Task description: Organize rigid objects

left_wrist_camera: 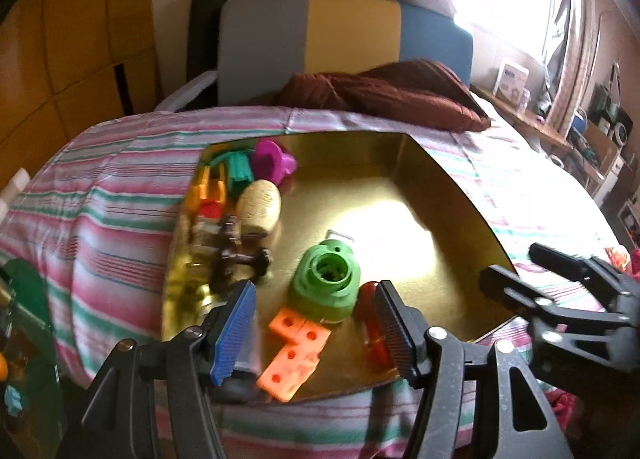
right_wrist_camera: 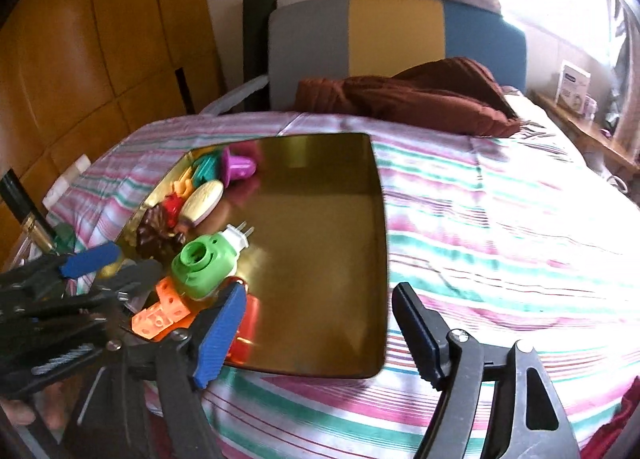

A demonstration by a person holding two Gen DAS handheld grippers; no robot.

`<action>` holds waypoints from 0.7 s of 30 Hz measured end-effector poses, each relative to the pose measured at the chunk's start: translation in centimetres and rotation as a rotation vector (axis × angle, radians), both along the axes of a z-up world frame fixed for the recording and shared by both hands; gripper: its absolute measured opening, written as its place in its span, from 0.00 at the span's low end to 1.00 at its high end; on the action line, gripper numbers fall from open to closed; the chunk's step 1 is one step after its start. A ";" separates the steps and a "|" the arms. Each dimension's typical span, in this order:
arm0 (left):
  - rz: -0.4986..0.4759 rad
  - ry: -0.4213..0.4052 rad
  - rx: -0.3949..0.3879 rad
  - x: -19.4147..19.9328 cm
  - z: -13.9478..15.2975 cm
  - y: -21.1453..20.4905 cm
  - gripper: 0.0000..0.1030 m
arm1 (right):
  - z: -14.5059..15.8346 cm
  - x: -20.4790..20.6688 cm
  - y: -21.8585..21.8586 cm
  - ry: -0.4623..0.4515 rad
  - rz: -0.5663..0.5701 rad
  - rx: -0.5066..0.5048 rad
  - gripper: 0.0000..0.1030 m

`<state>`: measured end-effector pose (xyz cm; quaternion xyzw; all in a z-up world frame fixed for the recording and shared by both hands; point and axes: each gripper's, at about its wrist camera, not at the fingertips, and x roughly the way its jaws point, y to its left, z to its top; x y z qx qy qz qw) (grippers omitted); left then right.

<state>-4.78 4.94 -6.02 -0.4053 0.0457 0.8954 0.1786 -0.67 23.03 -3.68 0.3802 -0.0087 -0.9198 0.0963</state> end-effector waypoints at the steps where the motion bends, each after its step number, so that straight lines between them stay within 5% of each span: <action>1: -0.003 -0.008 0.000 -0.2 -0.3 0.3 0.60 | 0.1 0.1 0.3 0.003 -0.004 -0.006 0.75; 10: 0.008 -0.107 -0.039 -3.1 -3.9 2.8 0.49 | -0.1 0.5 2.1 0.001 -0.042 -0.009 0.75; 21: 0.044 -0.032 -0.016 -3.2 -2.4 2.7 0.49 | -0.6 0.5 2.5 -0.004 -0.048 -0.004 0.76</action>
